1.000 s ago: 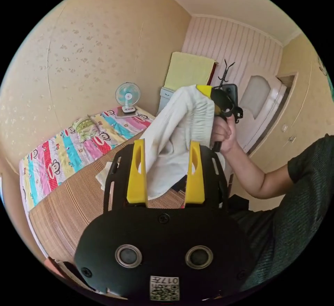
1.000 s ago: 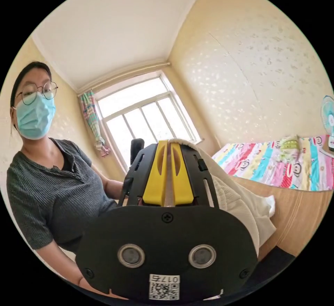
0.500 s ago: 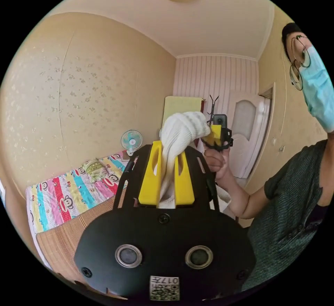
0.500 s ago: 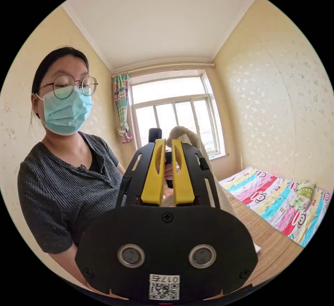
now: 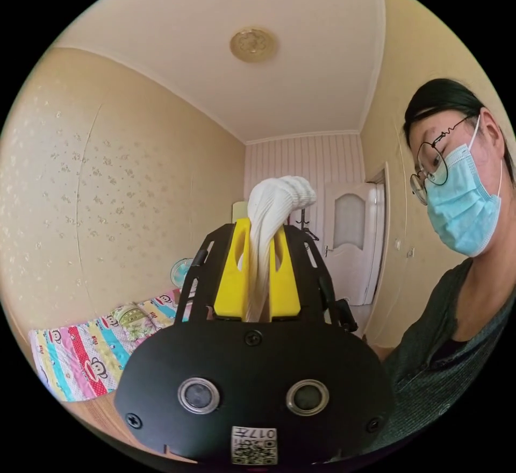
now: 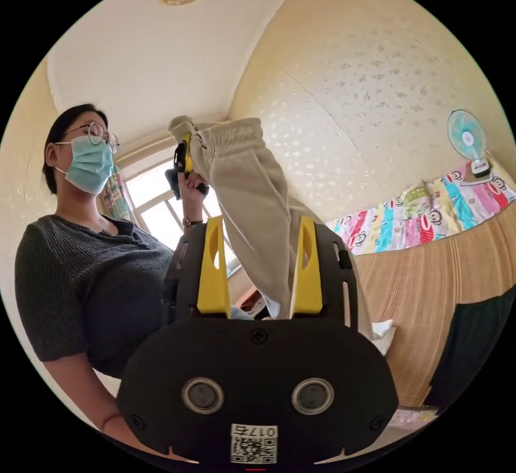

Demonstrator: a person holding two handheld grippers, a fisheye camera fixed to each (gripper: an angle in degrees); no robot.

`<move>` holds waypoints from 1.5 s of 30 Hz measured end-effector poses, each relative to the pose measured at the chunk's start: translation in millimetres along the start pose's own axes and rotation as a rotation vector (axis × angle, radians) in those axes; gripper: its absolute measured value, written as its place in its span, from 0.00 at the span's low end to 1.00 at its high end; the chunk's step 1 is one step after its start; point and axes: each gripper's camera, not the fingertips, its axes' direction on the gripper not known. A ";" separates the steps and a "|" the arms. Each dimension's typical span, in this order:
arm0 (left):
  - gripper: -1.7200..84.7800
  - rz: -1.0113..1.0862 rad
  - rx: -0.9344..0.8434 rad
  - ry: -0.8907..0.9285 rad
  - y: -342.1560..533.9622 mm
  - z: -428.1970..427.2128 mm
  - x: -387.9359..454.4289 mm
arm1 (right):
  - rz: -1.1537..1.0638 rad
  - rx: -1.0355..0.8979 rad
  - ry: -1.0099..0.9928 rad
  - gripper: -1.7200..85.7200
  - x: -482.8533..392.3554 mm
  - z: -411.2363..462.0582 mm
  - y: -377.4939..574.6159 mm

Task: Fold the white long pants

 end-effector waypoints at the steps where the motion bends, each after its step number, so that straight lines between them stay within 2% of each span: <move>1: 0.08 -0.020 0.001 0.022 -1.7 -3.7 0.5 | 0.006 0.021 -0.036 0.25 6.2 11.7 -1.5; 3: 0.08 -0.052 -0.003 0.038 -3.4 -10.4 -1.3 | 0.003 0.044 -0.064 0.26 16.2 29.2 -11.4; 6: 0.08 -0.109 0.008 0.002 -5.6 -31.2 -7.8 | -0.002 -0.039 -0.285 0.23 24.1 70.0 -44.5; 8: 0.09 -0.135 0.036 -0.035 -9.1 -53.7 -13.5 | -0.038 -0.189 -0.412 0.12 12.2 107.5 -69.5; 9: 0.09 -0.149 0.063 -0.065 -12.2 -72.5 -17.7 | -0.049 -0.191 -0.420 0.11 7.6 112.0 -74.6; 12: 0.09 -0.131 0.076 -0.044 -25.1 -115.9 -29.1 | -0.029 -0.067 -0.342 0.08 -8.7 112.5 -105.9; 17: 0.10 -0.192 -0.094 0.001 -50.7 -149.6 -54.5 | -0.262 0.028 -0.079 0.07 -96.1 125.7 -176.2; 20: 0.08 -0.245 0.040 -0.101 -58.3 -174.2 -51.2 | -0.369 0.045 0.045 0.07 -152.1 149.1 -191.7; 25: 0.07 -0.045 0.279 -0.296 -122.4 -197.0 1.1 | -0.500 0.156 0.251 0.08 -239.1 164.4 -184.9; 29: 0.08 0.047 0.368 -0.296 -167.8 -203.6 22.9 | -0.647 0.279 0.366 0.08 -290.0 151.0 -164.1; 31: 0.08 0.059 0.445 -0.229 -180.4 -207.8 20.7 | -0.689 0.297 0.395 0.08 -299.0 146.9 -154.4; 35: 0.08 0.057 0.464 -0.196 -183.2 -205.8 3.2 | -0.712 0.285 0.413 0.09 -281.3 144.7 -133.0; 38: 0.08 0.039 0.446 -0.295 -182.9 -193.7 -25.9 | -0.654 0.175 0.426 0.09 -239.4 161.5 -134.5; 41: 0.08 -0.043 0.356 -0.301 -188.9 -169.6 -95.4 | -0.465 0.084 0.340 0.09 -158.9 184.8 -157.7; 45: 0.08 -0.206 0.151 -0.395 -230.8 -100.4 -261.7 | -0.211 -0.067 0.295 0.09 -27.3 243.3 -212.8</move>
